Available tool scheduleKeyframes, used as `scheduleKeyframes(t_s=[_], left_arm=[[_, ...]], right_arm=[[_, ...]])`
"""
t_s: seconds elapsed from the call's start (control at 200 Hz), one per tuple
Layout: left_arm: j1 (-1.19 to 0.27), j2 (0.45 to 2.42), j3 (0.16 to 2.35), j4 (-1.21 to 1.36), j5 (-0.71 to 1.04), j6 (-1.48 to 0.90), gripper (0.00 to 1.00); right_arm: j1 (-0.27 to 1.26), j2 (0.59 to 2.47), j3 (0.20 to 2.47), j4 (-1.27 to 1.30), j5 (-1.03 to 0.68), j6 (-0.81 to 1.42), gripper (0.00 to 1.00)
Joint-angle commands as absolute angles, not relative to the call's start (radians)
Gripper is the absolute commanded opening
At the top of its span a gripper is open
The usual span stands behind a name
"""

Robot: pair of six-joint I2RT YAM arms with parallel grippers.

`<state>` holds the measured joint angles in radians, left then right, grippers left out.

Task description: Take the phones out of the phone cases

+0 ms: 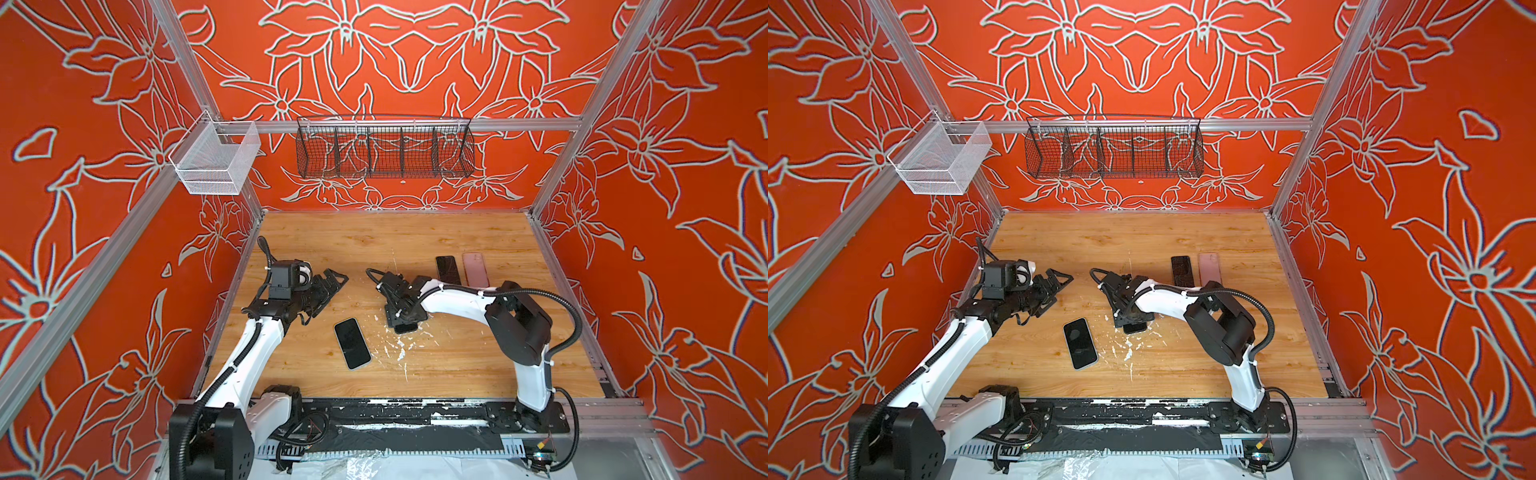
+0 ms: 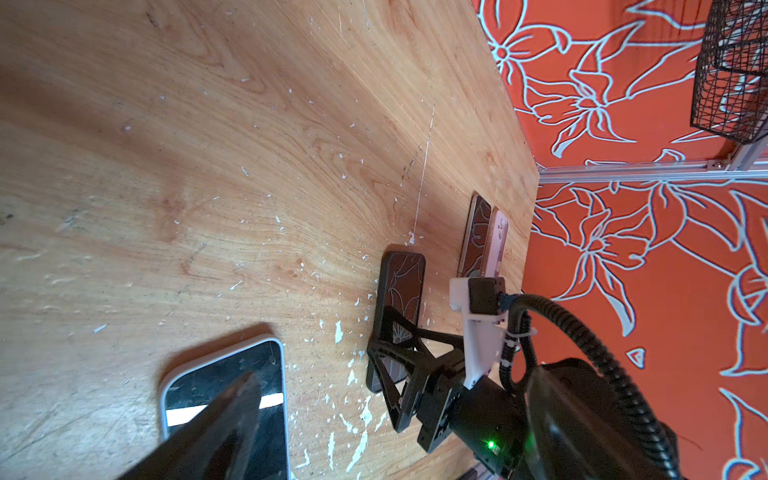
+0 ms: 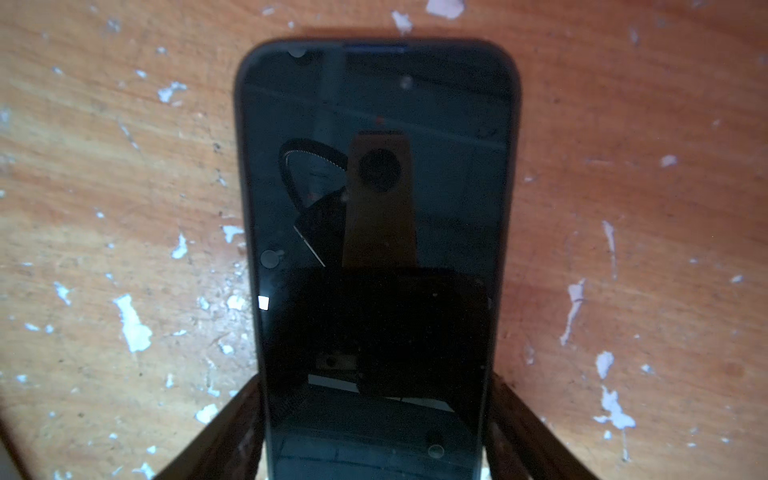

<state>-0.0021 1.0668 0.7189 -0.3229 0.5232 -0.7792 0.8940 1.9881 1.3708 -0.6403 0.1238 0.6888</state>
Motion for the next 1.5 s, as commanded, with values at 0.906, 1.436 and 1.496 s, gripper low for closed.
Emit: scheduleKeyframes(t_s=[0.906,1.436,1.496], left_arm=[[-0.186,1.31,0.531,0.197,0.54,-0.838,1.0],[-0.292,1.437,0.575,0.332,0.505,-0.88,0.81],[-0.303,1.447,0.586,0.334,0.5,-0.882,0.7]], right_arm=[[0.899,1.824,1.333,-0.565,-0.035,0.604,0.41],[0.9,1.789,1.348,-0.546,-0.125,0.59,0.4],[0.9,1.791,1.353,-0.545,-0.134,0.588,0.4]])
